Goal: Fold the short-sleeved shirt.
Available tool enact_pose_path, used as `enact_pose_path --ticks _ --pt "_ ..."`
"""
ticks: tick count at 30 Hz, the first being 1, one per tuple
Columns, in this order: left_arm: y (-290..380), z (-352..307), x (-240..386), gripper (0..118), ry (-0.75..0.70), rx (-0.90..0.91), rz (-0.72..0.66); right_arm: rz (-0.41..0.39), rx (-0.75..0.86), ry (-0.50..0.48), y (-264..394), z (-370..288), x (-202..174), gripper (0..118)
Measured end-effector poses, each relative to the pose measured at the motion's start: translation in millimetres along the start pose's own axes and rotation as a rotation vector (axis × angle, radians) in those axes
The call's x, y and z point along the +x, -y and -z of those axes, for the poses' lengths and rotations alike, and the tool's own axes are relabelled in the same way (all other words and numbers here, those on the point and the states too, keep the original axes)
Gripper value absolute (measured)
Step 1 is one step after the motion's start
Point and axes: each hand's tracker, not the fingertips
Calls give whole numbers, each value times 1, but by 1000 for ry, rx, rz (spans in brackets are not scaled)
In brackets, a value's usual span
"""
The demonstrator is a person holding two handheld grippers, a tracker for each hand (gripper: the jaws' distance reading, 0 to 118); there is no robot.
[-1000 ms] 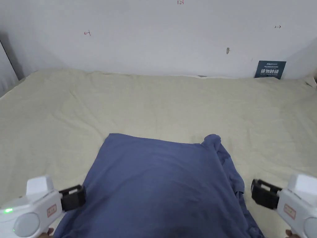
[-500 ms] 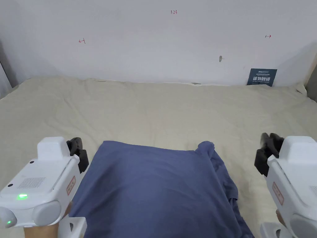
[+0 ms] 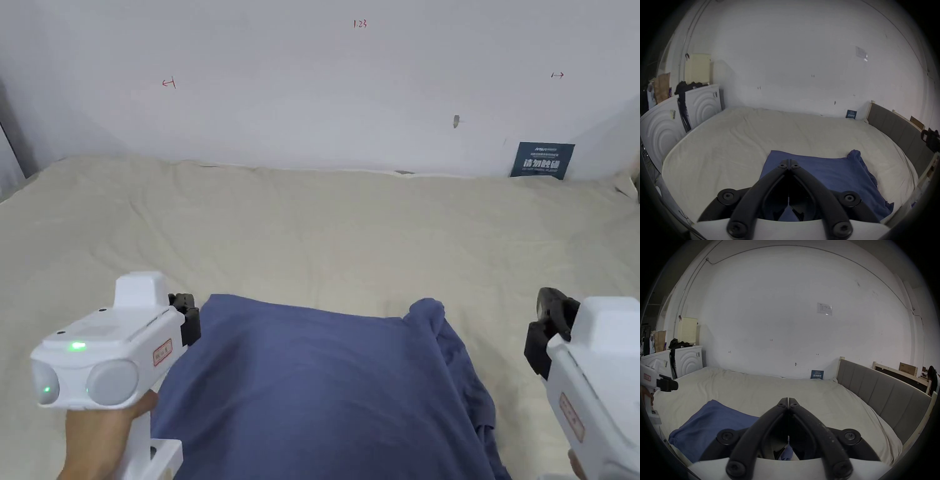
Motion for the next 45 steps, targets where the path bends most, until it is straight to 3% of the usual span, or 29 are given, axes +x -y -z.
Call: enact_pose_path --ticks 5,10,12,13,14,15,16,17,21,25,27,29,30,32,34,36,38,40,45 --pt "-26 89 -26 0 21 -143 -58 -5 -30 3 -1 37 -6 1" --pt "-38 194 -44 1 0 -247 -13 -4 -73 16 5 85 -8 1" --pt "-41 233 -51 7 -1 -301 1 -6 -88 21 8 103 -10 1" --pt "-39 250 -52 19 -21 -306 -2 -4 -96 24 10 114 -10 1" --pt "-38 265 -55 46 -30 -321 0 -4 -102 27 11 121 -10 1" --pt "-36 287 -59 89 -18 -392 -15 -5 -110 31 15 131 -8 1" --pt "-33 307 -62 113 -26 -478 -45 -11 -118 36 18 141 -9 1" --pt "-28 319 -64 118 -59 -524 -56 -18 -129 41 20 149 -9 1" --pt "-7 348 -64 83 -111 -515 -6 -21 -167 46 35 178 -6 1" --pt "15 346 -52 64 -78 -523 93 -25 -206 47 46 194 -6 1" --pt "14 343 -47 39 -76 -504 99 -11 -234 39 50 199 -6 1" --pt "12 342 -39 2 -72 -498 105 9 -275 36 54 206 -5 2" --pt "11 341 -37 2 -72 -489 121 31 -306 30 56 211 -3 3" --pt "9 337 -28 2 -75 -493 122 74 -367 12 67 224 12 17" --pt "1 321 -26 2 -50 -413 132 105 -447 -17 75 240 22 57" --pt "-10 305 -25 2 -26 -392 99 139 -536 -41 87 258 33 89" --pt "-22 288 -25 2 5 -369 97 180 -594 -44 102 276 41 95" --pt "-30 275 -24 2 14 -349 120 154 -674 -55 116 291 37 100" --pt "-41 252 -19 2 17 -329 151 74 -777 -54 142 312 16 100"
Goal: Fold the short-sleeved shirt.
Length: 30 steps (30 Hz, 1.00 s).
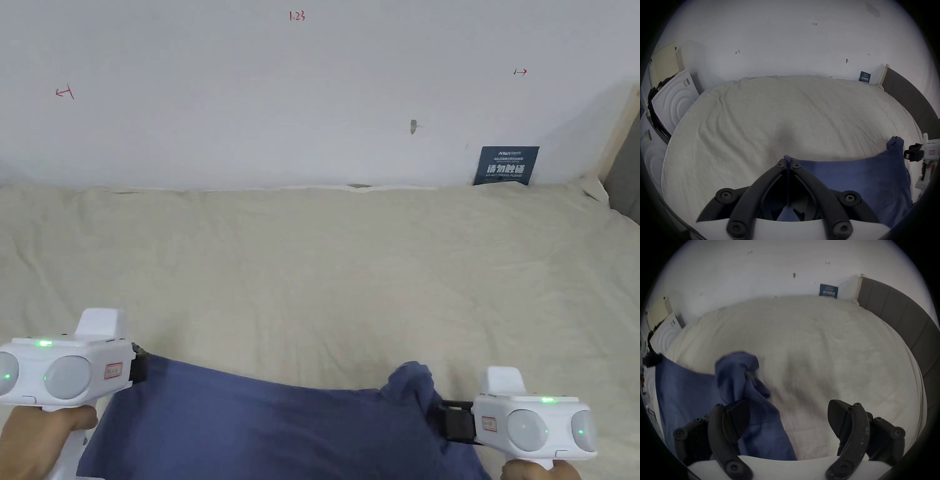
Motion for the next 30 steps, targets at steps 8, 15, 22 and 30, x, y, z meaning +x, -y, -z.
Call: enact_pose_path --ticks 8,15,22,30 --pt "14 1 -11 2 -16 -13 -6 -69 13 -25 6 21 -15 21" --pt "23 -26 -22 2 -34 16 -57 -46 144 21 7 -22 5 4" --pt "9 -100 -32 2 -40 144 -119 -50 344 59 -19 -121 37 4" --pt "-42 -197 -42 2 -96 347 -146 -54 598 67 -72 -256 33 4"
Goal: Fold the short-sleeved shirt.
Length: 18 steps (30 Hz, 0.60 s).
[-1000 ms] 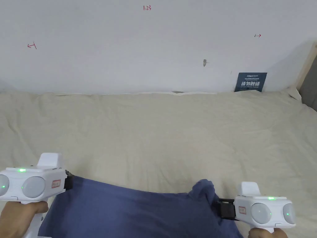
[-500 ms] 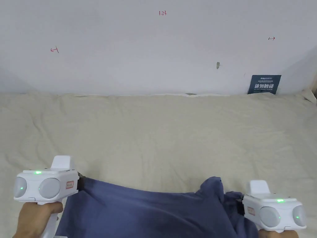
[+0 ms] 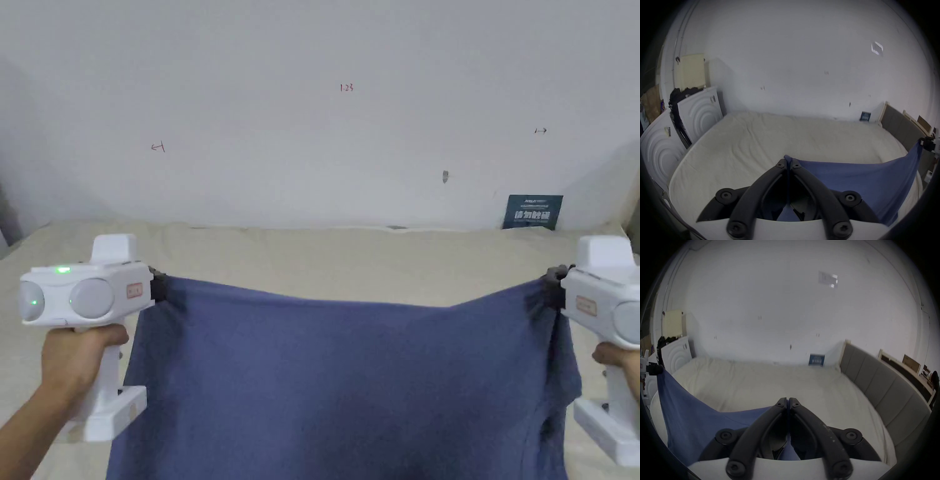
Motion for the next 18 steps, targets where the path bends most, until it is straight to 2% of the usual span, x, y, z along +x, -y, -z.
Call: enact_pose_path --ticks 10,18 --pt "-138 -65 5 2 -25 252 -45 49 323 -3 -154 -59 2 4" --pt "-209 -68 7 2 -47 363 -61 58 454 -4 -232 -64 5 4"
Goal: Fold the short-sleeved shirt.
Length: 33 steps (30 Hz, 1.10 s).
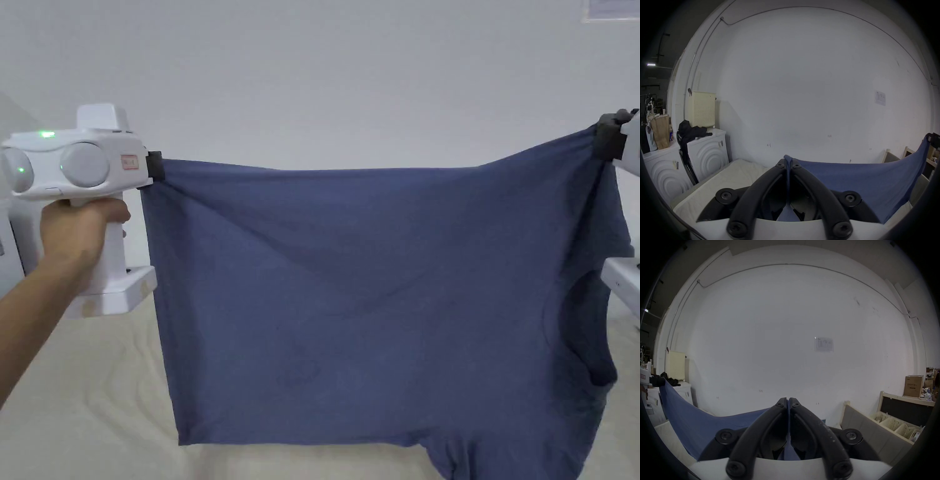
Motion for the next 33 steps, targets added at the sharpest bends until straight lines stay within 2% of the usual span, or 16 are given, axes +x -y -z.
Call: enact_pose_path --ticks 5,6,8,12,17,22,26,33 --pt "-4 25 5 2 -8 39 22 -6 23 -3 0 19 -1 4" --pt "0 33 6 2 -12 39 31 -3 19 -6 11 40 14 4" --pt "15 50 6 2 -14 33 33 3 2 -10 29 53 16 4" --pt "61 84 8 2 -26 -5 49 -17 -77 -17 85 81 17 4" --pt "135 115 7 2 -25 -100 57 -2 -196 -26 162 95 7 4" --pt "216 118 1 2 -4 -203 92 37 -326 -44 238 86 -3 4" --pt "274 101 -7 2 7 -318 128 37 -415 -52 292 66 -4 4" --pt "358 48 -36 2 5 -456 130 124 -559 -56 363 -8 3 4"
